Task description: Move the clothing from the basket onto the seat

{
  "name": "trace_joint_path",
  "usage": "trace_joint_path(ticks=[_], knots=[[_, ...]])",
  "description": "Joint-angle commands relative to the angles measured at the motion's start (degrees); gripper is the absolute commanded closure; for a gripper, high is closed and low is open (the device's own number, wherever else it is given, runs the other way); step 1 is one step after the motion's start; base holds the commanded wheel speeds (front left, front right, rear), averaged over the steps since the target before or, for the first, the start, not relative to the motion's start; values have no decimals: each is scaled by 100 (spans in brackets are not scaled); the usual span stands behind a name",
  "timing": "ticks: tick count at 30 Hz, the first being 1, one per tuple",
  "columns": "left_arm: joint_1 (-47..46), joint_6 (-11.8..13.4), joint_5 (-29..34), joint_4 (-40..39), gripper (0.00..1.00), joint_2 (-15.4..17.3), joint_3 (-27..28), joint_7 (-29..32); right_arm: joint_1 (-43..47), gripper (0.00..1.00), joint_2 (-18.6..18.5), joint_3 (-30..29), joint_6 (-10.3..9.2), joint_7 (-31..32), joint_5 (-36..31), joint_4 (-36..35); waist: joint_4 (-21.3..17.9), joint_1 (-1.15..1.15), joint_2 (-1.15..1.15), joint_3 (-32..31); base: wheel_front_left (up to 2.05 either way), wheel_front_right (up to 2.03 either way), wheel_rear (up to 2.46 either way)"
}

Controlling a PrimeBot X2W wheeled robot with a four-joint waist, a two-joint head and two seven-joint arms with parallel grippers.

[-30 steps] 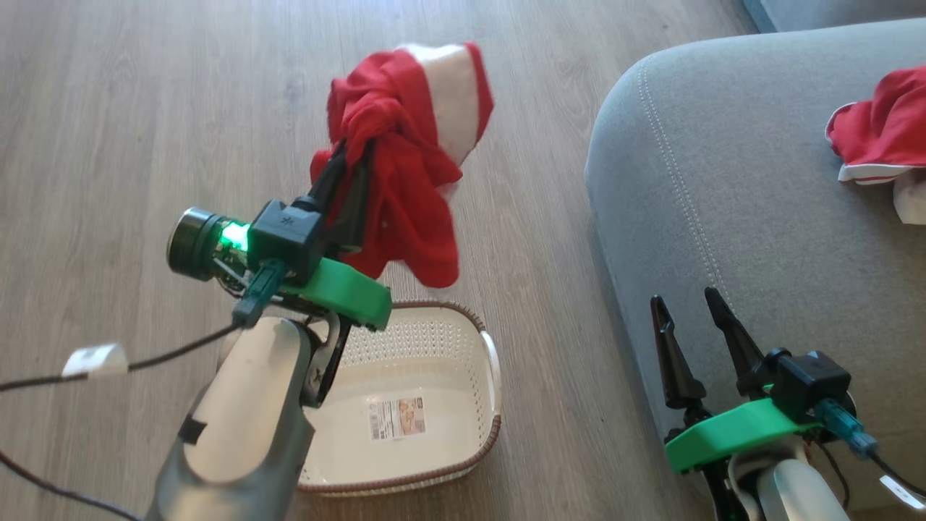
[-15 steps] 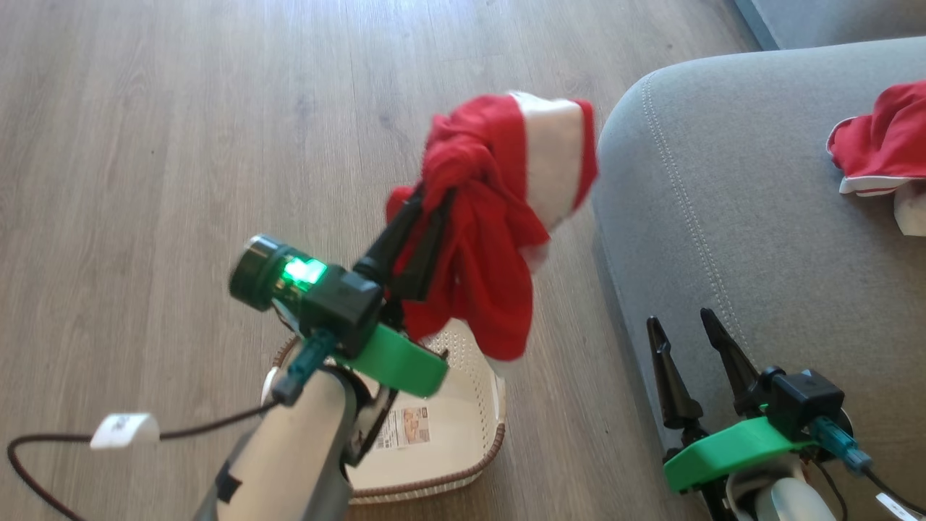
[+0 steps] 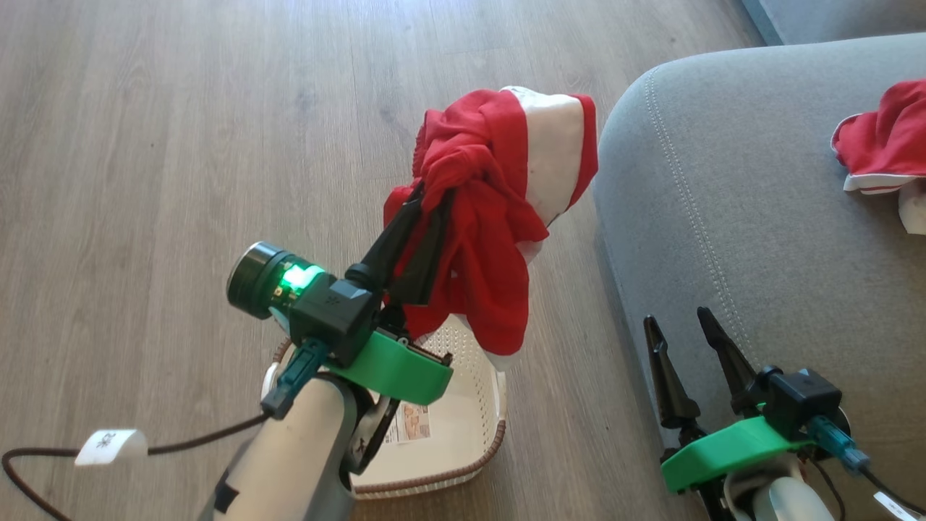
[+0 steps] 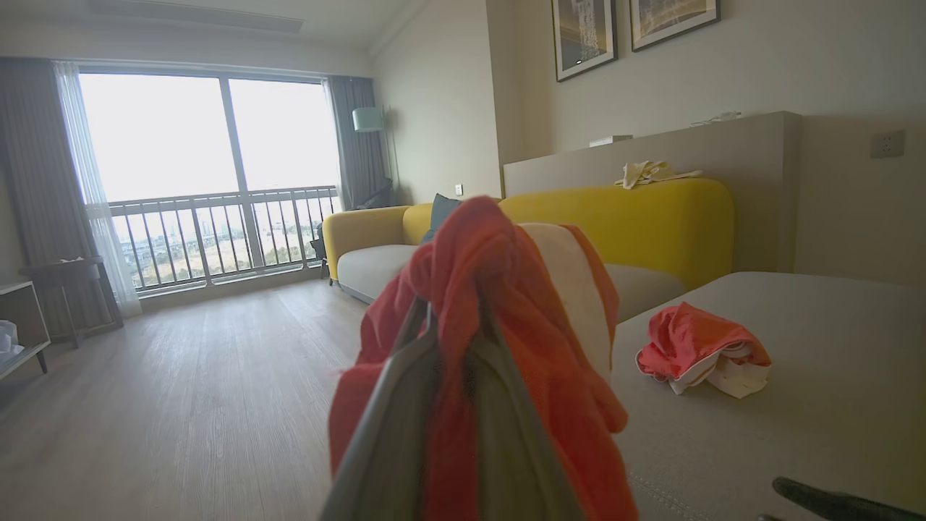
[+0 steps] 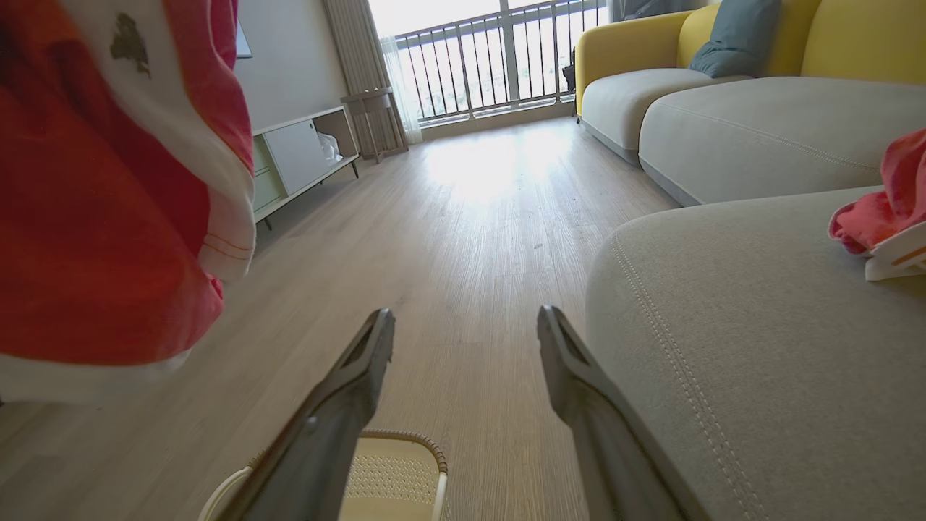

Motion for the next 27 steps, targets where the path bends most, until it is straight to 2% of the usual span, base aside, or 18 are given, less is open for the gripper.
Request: trace_joint_path(ticks=[1,12,18,24,27], knots=[[-183,56,-18,-240,100,2,207,-29,-206,0,-67,132,-1,-37,-6,-206,-1,0,0,1,0,0,0],[-211,69,29,-203,100,2,354,-29,-303,0,-138,115,-1,-37,-99,-232,-62,0,0,35,0,0,0],[-200,66,16,-176,100,2,358,-29,-396,0,-384,323,-1,-37,-467,-495,-55,0,0,52,0,0,0],[-216,52,15,-144,100,2,345,-29,-532,0,-779,1007,-1,-37,-374,-995,-48,0,0,96,0,0,0],[-221,35,31,-110,100,2,334,-29,-617,0,-1167,1545,-1,-37,-430,-1202,-39,0,0,116,0,0,0]])
